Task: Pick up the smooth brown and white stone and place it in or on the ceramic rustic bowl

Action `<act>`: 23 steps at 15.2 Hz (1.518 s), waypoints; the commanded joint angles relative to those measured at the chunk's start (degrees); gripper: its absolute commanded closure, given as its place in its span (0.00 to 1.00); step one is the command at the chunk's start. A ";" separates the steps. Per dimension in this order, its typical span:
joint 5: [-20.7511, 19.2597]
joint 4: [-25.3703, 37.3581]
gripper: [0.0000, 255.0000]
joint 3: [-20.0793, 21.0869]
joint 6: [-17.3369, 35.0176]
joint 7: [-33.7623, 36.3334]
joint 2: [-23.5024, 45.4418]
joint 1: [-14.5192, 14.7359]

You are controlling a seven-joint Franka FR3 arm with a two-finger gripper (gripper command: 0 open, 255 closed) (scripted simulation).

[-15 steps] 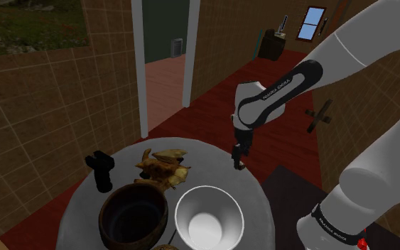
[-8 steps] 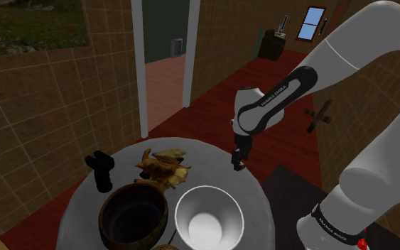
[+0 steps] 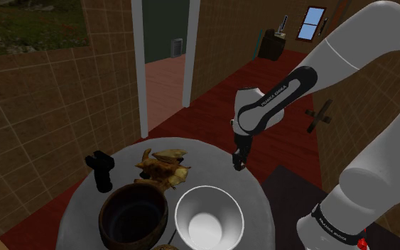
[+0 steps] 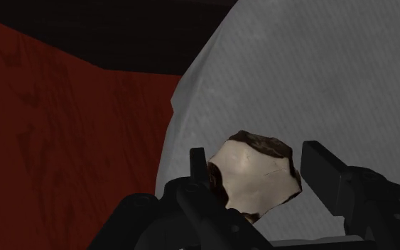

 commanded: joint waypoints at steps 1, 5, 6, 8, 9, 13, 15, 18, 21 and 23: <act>0.02 -0.04 1.00 0.04 0.08 0.00 0.13 0.03; 0.00 -0.01 1.00 0.02 0.05 -0.01 0.13 0.01; 0.05 -0.06 1.00 0.06 0.04 0.01 0.07 0.05; 0.73 0.05 1.00 0.10 -1.83 -0.46 -1.75 0.11; 1.04 0.13 1.00 0.10 -2.77 -0.68 -2.64 0.14; 2.08 0.60 1.00 0.01 -6.56 -1.43 -6.04 0.31; 2.50 0.92 1.00 -0.08 -8.45 -1.74 -7.65 0.39; 3.01 1.52 1.00 -0.25 -11.29 -2.14 -9.94 0.52; 3.40 2.24 1.00 -0.46 -14.12 -2.46 -12.08 0.63; 3.60 2.79 1.00 -0.61 -15.99 -2.65 -13.42 0.70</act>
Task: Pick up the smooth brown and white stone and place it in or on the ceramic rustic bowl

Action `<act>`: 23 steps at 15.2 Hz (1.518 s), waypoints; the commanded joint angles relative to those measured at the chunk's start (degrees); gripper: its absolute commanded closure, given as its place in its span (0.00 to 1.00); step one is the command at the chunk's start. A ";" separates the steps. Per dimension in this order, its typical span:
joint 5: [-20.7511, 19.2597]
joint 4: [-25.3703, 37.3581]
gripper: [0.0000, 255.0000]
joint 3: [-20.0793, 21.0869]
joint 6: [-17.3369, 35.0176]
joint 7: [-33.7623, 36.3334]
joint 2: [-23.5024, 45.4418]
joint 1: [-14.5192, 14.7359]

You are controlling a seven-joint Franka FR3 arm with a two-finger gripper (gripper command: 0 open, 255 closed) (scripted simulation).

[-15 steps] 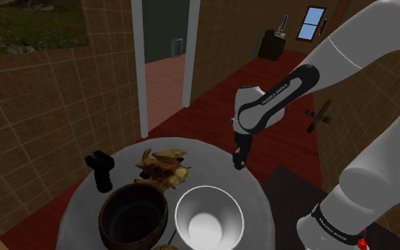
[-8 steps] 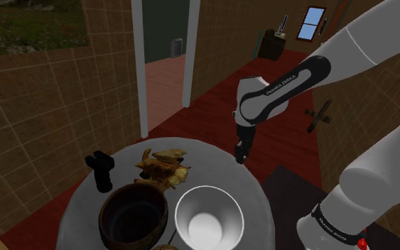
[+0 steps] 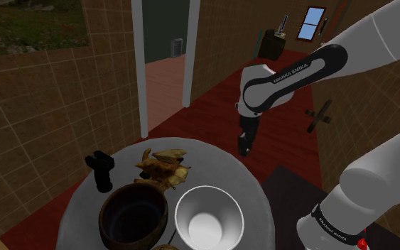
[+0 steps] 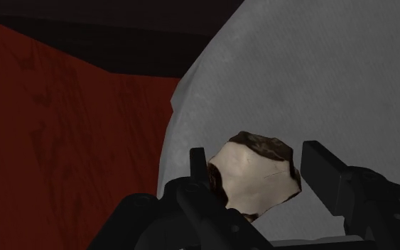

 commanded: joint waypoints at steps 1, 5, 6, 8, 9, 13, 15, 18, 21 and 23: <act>0.17 0.64 1.00 -0.09 -1.73 -0.06 -1.07 0.09; 0.43 1.97 1.00 -0.42 -5.42 -0.34 -3.46 0.19; 0.48 2.33 1.00 -0.50 -6.33 -0.39 -4.01 0.21; 0.55 3.10 1.00 -0.68 -8.14 -0.49 -5.07 0.24; 0.58 3.50 1.00 -0.76 -9.04 -0.54 -5.57 0.26; 0.64 5.24 1.00 -1.11 -12.58 -0.68 -7.40 0.30; 0.64 6.18 1.00 -1.28 -14.33 -0.74 -8.21 0.31; 0.63 7.68 1.00 -1.54 -16.91 -0.80 -9.30 0.31; 0.58 9.28 1.00 -1.79 -19.45 -0.85 -10.24 0.30; 0.54 10.41 1.00 -1.95 -21.12 -0.87 -10.79 0.28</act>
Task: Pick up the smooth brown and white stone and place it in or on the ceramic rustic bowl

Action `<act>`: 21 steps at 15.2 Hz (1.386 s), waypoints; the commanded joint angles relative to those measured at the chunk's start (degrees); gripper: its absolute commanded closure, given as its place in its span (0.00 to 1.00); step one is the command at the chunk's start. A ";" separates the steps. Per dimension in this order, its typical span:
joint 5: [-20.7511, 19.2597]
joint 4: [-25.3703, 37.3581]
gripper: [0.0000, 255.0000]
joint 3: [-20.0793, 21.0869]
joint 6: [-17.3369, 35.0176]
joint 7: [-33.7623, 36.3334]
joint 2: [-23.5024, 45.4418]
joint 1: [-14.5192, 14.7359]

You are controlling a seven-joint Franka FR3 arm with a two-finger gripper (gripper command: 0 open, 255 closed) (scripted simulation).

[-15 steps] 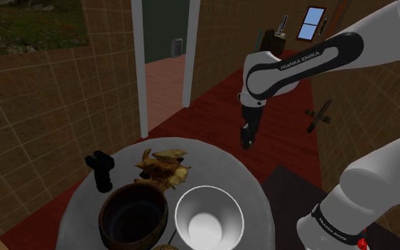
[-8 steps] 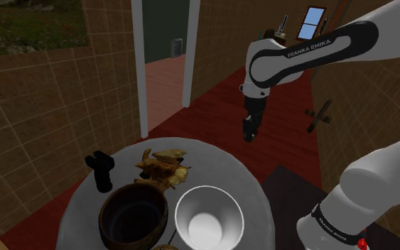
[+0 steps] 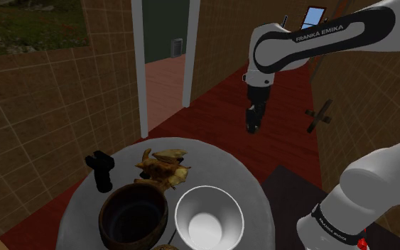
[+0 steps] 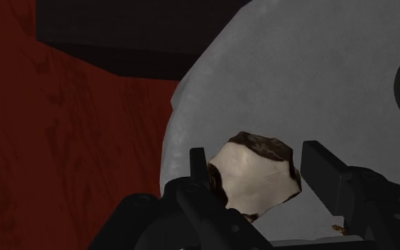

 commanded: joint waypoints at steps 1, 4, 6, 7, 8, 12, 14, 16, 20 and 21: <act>-0.05 1.21 1.00 -0.15 -1.68 -0.01 -0.46 -0.02; 2.24 2.01 1.00 2.84 -1.88 4.07 -0.17 2.10; 3.65 2.86 1.00 4.87 -1.91 6.84 0.38 3.43; 4.30 3.39 1.00 5.90 -1.90 8.24 0.76 4.06; 4.91 3.97 1.00 6.93 -1.87 9.66 1.22 4.67; 6.90 6.93 1.00 11.06 -1.58 15.45 3.72 6.88; 7.55 8.76 1.00 13.15 -1.34 18.45 5.38 7.85; 7.92 10.83 1.00 15.23 -1.06 21.53 7.33 8.75; 7.70 15.67 1.00 19.37 -0.41 28.01 12.09 10.39; 7.41 17.03 1.00 20.38 -0.25 29.71 13.47 10.80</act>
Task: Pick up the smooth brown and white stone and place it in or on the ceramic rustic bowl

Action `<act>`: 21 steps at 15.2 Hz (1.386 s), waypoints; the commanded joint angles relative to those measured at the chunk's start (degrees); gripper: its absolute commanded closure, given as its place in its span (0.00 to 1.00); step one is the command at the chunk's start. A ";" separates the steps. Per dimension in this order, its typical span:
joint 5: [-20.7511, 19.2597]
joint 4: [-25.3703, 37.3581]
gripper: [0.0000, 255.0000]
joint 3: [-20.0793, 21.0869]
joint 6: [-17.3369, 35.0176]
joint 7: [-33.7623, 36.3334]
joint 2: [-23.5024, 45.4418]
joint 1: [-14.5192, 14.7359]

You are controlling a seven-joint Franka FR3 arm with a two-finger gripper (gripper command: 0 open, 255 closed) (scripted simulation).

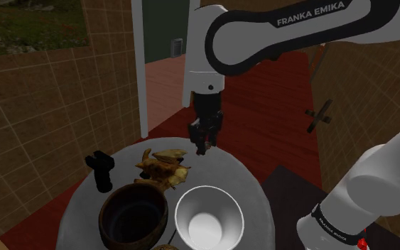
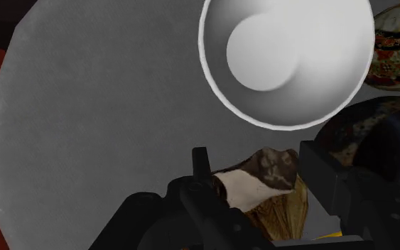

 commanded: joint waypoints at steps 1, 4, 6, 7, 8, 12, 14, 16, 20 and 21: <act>-0.37 2.49 1.00 2.13 0.34 3.68 2.50 0.99; -2.19 7.11 1.00 5.03 0.72 9.13 7.38 2.39; -3.97 10.52 1.00 6.76 0.84 12.94 11.05 3.58; -5.02 12.34 1.00 7.52 0.83 14.89 13.00 4.30; -6.17 14.23 1.00 8.18 0.77 16.86 15.03 5.14; -11.41 22.70 1.00 9.84 -0.16 24.60 23.66 9.69; -14.17 27.55 1.00 10.01 -1.14 28.18 28.14 12.71; -16.84 32.91 1.00 9.78 -2.50 31.42 32.66 16.18; -17.77 32.62 1.00 9.37 -0.80 32.07 34.27 17.19; -17.89 32.06 1.00 9.29 -0.11 32.05 34.45 17.19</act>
